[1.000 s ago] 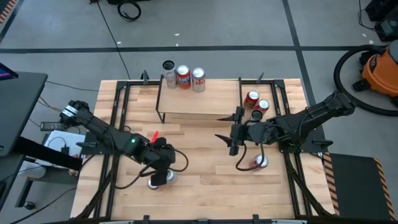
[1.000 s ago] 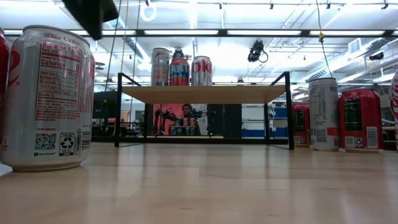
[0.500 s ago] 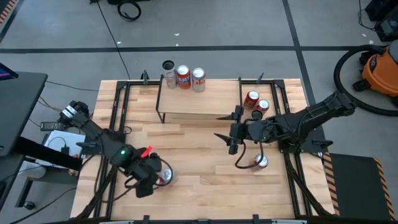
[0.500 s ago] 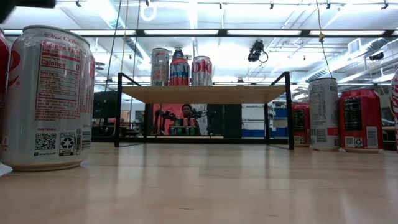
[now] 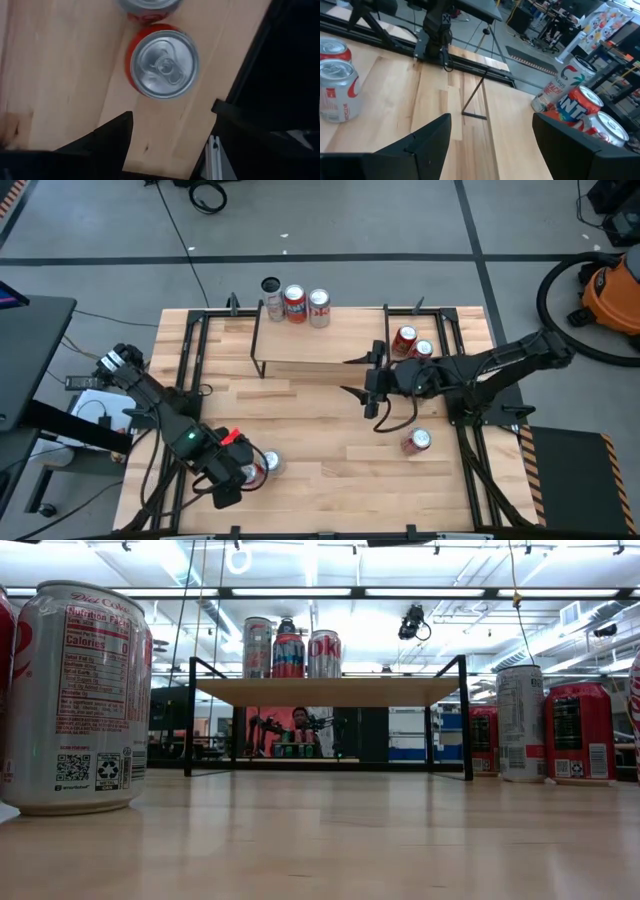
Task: Place canned beverage on shelf
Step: Put the center orange soda can on the shelf aligned with the other orange soda can
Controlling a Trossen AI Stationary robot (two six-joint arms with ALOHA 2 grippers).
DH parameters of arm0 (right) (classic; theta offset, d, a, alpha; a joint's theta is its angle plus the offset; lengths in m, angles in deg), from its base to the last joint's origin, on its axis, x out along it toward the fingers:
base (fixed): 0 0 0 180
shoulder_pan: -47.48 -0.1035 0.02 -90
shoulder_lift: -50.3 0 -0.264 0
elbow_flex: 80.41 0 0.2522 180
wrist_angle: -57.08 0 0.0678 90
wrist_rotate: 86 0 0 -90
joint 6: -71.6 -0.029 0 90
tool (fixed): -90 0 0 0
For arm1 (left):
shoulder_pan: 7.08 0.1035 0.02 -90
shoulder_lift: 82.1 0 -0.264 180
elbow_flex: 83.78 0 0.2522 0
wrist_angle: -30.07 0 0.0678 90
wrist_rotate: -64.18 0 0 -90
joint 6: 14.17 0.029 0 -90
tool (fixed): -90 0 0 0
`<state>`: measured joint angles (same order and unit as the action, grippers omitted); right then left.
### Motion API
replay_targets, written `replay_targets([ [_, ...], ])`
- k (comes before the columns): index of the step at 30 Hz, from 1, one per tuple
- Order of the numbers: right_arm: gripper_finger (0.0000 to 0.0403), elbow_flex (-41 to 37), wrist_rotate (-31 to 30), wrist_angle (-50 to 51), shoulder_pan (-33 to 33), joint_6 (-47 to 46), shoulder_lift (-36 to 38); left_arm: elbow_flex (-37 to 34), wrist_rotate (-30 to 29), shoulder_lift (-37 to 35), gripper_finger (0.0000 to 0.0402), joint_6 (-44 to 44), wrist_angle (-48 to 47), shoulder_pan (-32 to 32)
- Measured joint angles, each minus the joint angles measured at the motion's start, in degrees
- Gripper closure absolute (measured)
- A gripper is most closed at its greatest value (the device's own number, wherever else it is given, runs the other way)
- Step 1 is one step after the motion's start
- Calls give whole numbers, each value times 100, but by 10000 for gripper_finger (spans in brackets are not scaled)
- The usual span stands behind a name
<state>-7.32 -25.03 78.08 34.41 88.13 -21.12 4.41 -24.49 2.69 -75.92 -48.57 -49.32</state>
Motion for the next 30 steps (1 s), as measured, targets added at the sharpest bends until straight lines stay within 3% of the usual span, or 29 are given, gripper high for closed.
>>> replay_targets([
  [5, 114, 0, 297, -100, 149, 62, -15, -69, -145, 17, 107, 500, 356, 90],
  [10, 114, 0, 338, -50, 198, 79, -33, -238, -242, 81, 121, 286, 288, 151],
  [14, 114, 0, 341, -15, 198, 62, -33, -247, -719, 87, 148, 98, 111, 152],
  [22, 114, 0, 336, -6, 196, 18, -33, -210, -919, 159, 182, -379, 101, -323],
  [30, 114, 0, 332, -6, 196, -36, -33, 739, -1606, 568, 185, -296, -712, -565],
])
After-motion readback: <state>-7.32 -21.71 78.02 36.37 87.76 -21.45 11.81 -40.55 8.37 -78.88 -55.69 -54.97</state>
